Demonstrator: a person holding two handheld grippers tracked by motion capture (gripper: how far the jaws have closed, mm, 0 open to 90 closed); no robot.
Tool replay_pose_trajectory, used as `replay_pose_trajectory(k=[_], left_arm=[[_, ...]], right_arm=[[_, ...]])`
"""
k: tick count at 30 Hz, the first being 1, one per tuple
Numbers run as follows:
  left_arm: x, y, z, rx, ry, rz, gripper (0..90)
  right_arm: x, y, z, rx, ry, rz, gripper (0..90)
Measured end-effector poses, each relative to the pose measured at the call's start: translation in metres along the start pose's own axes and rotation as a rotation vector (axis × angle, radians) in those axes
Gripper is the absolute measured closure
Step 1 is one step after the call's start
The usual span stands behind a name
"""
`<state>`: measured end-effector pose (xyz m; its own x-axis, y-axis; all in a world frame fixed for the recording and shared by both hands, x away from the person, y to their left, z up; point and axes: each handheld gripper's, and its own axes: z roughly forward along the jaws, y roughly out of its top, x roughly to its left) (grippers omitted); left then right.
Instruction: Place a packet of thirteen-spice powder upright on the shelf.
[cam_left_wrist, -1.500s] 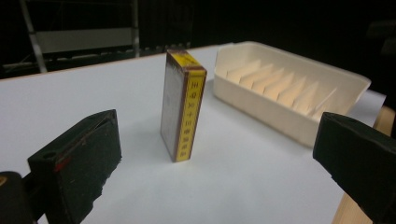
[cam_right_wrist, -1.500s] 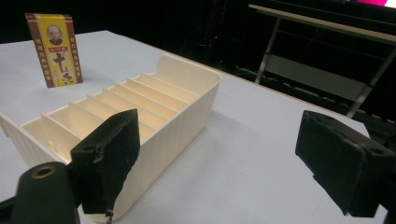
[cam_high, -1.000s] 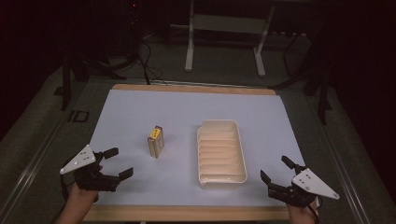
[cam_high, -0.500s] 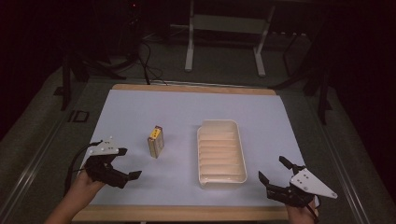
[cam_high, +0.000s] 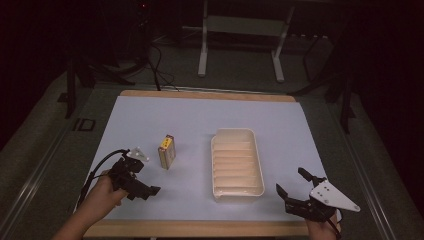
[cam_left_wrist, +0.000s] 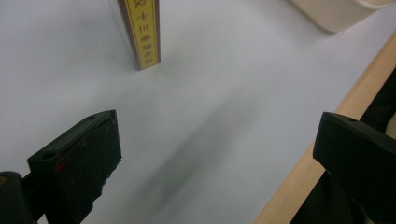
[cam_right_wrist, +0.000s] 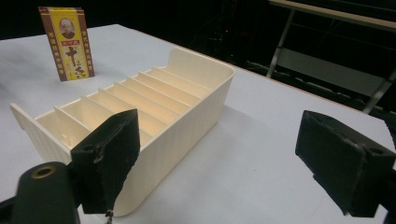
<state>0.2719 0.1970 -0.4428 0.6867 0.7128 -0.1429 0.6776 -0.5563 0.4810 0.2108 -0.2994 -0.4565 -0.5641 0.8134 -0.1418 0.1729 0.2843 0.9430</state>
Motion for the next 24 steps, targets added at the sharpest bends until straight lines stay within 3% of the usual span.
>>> replay_pose_trajectory(k=[5, 7, 9, 13, 18, 22, 24], left_arm=[[-0.006, 0.012, 0.003, 0.103, 0.042, -0.033, 1.2], [-0.009, 0.016, 0.003, 0.139, 0.038, -0.041, 1.2], [-0.014, 0.02, 0.003, 0.179, 0.063, -0.024, 1.2], [-0.016, 0.028, 0.003, 0.207, 0.059, -0.036, 1.2], [-0.018, 0.039, -0.002, 0.217, 0.088, -0.046, 1.2], [-0.018, 0.047, -0.003, 0.264, 0.088, -0.062, 1.2], [-0.016, 0.05, -0.002, 0.273, 0.066, -0.085, 1.2]], right_arm=[[0.0, 0.0, 0.001, 0.006, -0.002, 0.0, 13.9], [0.0, 0.0, 0.0, 0.009, -0.005, 0.002, 13.9], [-0.001, 0.0, 0.0, 0.008, -0.003, 0.003, 13.9], [-0.001, 0.0, 0.001, 0.006, 0.007, 0.002, 13.9], [0.0, 0.0, 0.001, 0.006, 0.009, -0.001, 13.9], [0.0, -0.001, 0.002, 0.013, 0.014, 0.0, 13.9], [0.001, 0.0, 0.002, 0.013, 0.015, 0.0, 13.9]])
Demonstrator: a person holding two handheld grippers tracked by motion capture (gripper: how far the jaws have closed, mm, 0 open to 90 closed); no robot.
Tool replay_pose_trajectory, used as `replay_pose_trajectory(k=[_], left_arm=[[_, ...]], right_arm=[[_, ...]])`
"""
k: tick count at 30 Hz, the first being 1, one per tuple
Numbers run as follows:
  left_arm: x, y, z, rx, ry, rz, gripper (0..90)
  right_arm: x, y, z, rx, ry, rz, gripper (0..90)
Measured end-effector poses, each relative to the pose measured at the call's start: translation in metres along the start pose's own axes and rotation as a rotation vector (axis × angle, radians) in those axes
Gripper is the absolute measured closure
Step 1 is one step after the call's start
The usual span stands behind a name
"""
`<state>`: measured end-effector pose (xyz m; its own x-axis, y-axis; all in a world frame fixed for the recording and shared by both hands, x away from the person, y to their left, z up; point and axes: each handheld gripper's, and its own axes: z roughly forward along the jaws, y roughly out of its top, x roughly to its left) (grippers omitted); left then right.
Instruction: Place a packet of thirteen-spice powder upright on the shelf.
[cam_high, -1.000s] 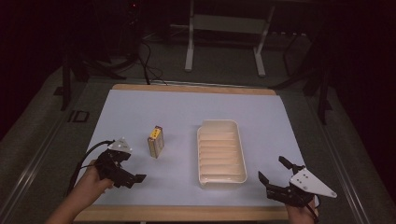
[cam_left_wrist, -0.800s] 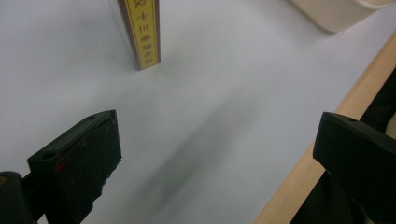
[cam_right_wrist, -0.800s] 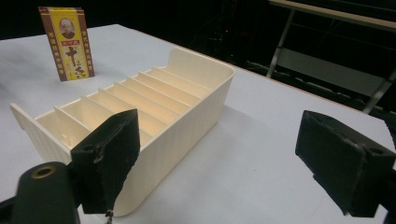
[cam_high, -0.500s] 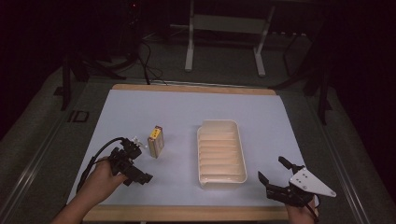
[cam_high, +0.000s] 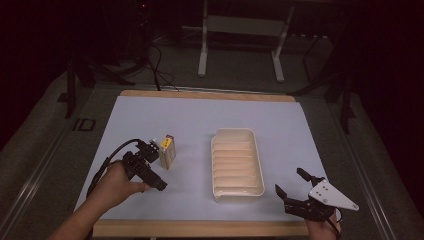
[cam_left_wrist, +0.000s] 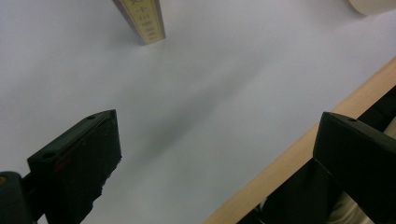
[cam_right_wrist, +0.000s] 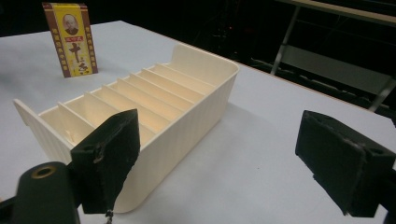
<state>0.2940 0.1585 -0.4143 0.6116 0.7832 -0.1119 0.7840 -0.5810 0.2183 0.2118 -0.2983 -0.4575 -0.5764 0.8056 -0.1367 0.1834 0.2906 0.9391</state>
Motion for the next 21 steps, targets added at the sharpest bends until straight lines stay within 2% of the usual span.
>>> replay_pose_trajectory(k=[5, 9, 13, 19, 21], left_arm=[[0.0, 0.011, -0.002, 0.022, 0.003, -0.019, 1.2], [-0.003, 0.021, -0.006, 0.039, 0.048, -0.007, 1.6], [-0.003, 0.03, -0.015, 0.043, 0.059, -0.005, 1.6], [0.009, 0.044, -0.025, 0.041, 0.056, -0.046, 1.6], [0.012, 0.05, -0.028, 0.031, 0.067, -0.056, 1.9]], right_arm=[[0.0, 0.0, 0.0, 0.001, 0.007, -0.001, 13.9], [0.0, 0.0, 0.0, 0.003, 0.008, -0.001, 13.9], [-0.001, 0.0, 0.001, 0.003, 0.009, -0.001, 13.9], [0.0, 0.0, 0.001, 0.008, 0.013, -0.005, 13.9], [0.0, 0.0, 0.001, 0.009, 0.014, -0.005, 13.9]])
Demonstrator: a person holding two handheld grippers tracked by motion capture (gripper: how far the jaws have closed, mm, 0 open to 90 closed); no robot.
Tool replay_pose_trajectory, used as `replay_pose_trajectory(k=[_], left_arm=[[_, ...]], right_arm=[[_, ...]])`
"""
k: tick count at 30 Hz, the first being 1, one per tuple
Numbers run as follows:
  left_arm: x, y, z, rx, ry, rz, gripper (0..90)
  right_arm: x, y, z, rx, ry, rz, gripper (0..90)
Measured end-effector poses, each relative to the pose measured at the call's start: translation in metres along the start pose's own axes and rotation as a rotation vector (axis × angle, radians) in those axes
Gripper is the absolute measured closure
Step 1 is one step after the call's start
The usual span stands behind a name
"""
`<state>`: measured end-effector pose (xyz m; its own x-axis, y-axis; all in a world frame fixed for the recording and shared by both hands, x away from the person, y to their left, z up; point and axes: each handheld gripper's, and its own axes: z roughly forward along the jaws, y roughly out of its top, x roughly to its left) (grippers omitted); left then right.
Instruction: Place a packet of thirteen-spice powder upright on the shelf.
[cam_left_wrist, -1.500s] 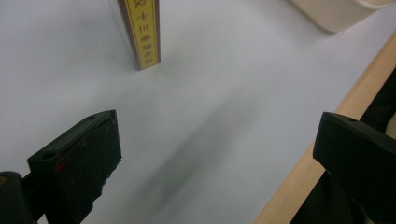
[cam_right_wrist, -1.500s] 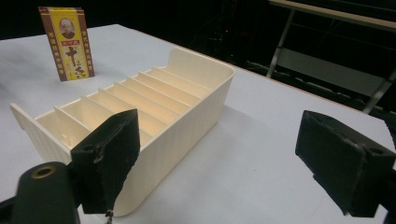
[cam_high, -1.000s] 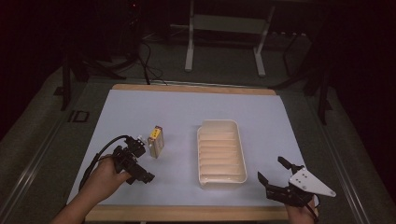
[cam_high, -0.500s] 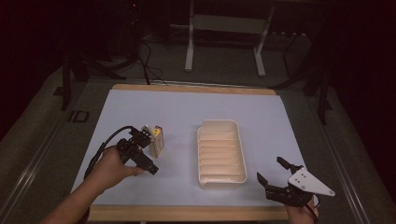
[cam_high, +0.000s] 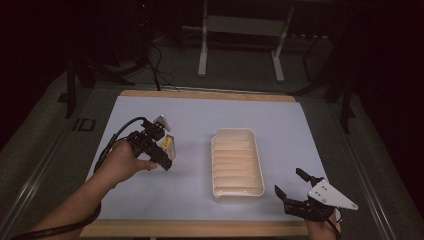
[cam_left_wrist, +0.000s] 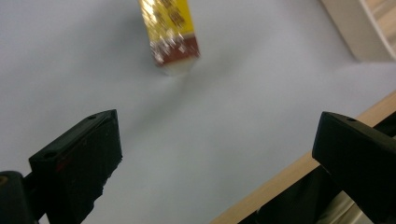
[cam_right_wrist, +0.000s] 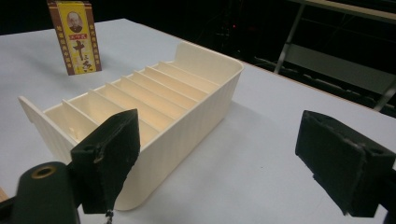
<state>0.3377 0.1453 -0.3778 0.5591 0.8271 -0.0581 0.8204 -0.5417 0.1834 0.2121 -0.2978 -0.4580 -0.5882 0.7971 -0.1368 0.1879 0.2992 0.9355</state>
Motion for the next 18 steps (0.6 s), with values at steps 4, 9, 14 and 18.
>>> replay_pose_trajectory(k=[4, 9, 14, 18], left_arm=[[0.004, 0.014, -0.002, -0.012, 0.017, -0.001, 3.5], [0.009, 0.03, 0.003, 0.001, 0.016, -0.016, 5.5], [0.015, 0.043, 0.014, 0.019, 0.027, -0.027, 15.0], [0.023, 0.05, 0.024, 0.034, 0.034, -0.059, 19.7]], right_arm=[[-0.001, 0.0, 0.0, 0.0, 0.001, -0.001, 13.9], [0.0, 0.0, 0.0, -0.005, 0.005, 0.0, 13.9], [-0.001, -0.001, 0.0, -0.003, 0.009, 0.003, 13.9], [0.0, -0.001, 0.0, -0.002, 0.01, 0.002, 14.0]])
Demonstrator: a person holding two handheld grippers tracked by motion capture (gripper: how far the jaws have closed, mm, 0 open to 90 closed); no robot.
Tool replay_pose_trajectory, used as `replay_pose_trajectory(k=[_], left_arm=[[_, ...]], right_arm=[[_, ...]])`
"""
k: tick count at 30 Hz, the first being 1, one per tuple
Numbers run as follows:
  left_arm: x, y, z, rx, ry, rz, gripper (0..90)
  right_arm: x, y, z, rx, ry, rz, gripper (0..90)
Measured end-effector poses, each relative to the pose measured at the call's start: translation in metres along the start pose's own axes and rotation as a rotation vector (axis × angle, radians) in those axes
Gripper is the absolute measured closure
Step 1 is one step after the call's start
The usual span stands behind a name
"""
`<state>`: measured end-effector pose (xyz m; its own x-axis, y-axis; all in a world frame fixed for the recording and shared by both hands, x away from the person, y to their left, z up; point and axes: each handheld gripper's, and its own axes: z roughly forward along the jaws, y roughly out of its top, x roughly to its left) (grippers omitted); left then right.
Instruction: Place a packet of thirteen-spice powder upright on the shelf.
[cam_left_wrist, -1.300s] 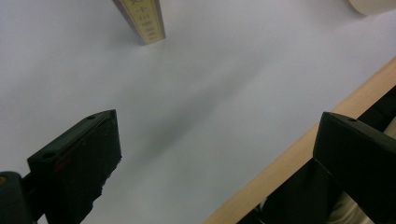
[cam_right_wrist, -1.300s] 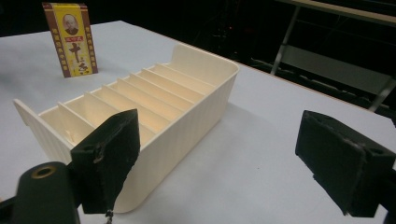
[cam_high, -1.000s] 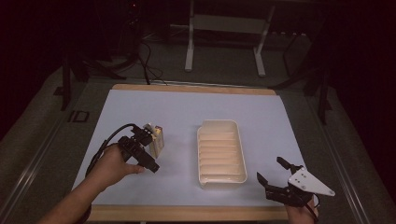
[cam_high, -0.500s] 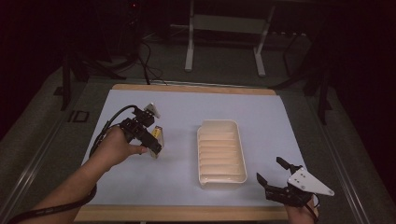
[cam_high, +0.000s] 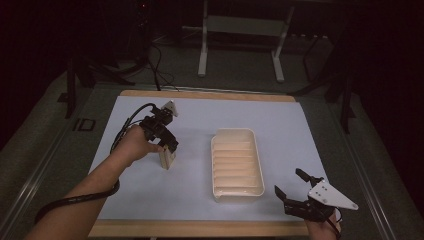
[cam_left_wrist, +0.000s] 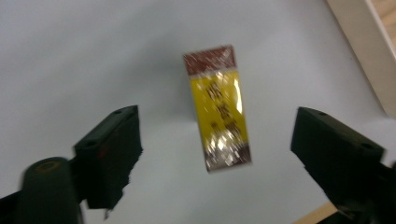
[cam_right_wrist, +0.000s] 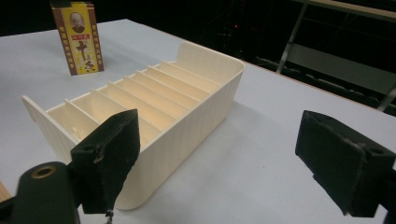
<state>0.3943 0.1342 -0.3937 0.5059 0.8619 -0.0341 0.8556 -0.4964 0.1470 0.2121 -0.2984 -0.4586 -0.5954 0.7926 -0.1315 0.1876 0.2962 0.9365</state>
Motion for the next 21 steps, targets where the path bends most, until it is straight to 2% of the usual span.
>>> replay_pose_trajectory(k=[3, 6, 8, 11, 12, 14, 17, 21], left_arm=[[0.005, 0.004, 0.007, 0.013, -0.007, -0.02, 21.0], [0.007, 0.006, 0.012, 0.021, -0.03, -0.026, 24.0], [0.008, 0.007, 0.015, 0.022, -0.029, -0.032, 28.8], [0.007, 0.007, 0.02, 0.034, -0.043, -0.024, 33.4], [0.007, 0.007, 0.022, 0.043, -0.06, -0.016, 36.6], [0.005, 0.007, 0.025, 0.057, -0.05, -0.004, 39.1], [0.003, 0.007, 0.028, 0.075, -0.044, 0.003, 48.0], [0.005, 0.007, 0.028, 0.077, -0.045, 0.0, 58.5]], right_arm=[[0.0, 0.0, 0.0, 0.003, 0.001, 0.001, 13.9], [0.0, 0.0, 0.0, 0.002, 0.002, 0.001, 13.9], [0.0, 0.0, 0.001, 0.003, 0.003, 0.001, 13.9], [0.0, 0.0, 0.001, 0.004, 0.0, -0.002, 13.9], [0.0, 0.0, 0.001, 0.004, 0.0, -0.003, 13.9], [0.001, 0.0, 0.001, 0.006, 0.0, -0.004, 13.9], [0.0, 0.0, 0.001, 0.007, 0.001, -0.004, 13.9], [0.001, 0.0, 0.001, 0.006, 0.001, -0.005, 13.9]])
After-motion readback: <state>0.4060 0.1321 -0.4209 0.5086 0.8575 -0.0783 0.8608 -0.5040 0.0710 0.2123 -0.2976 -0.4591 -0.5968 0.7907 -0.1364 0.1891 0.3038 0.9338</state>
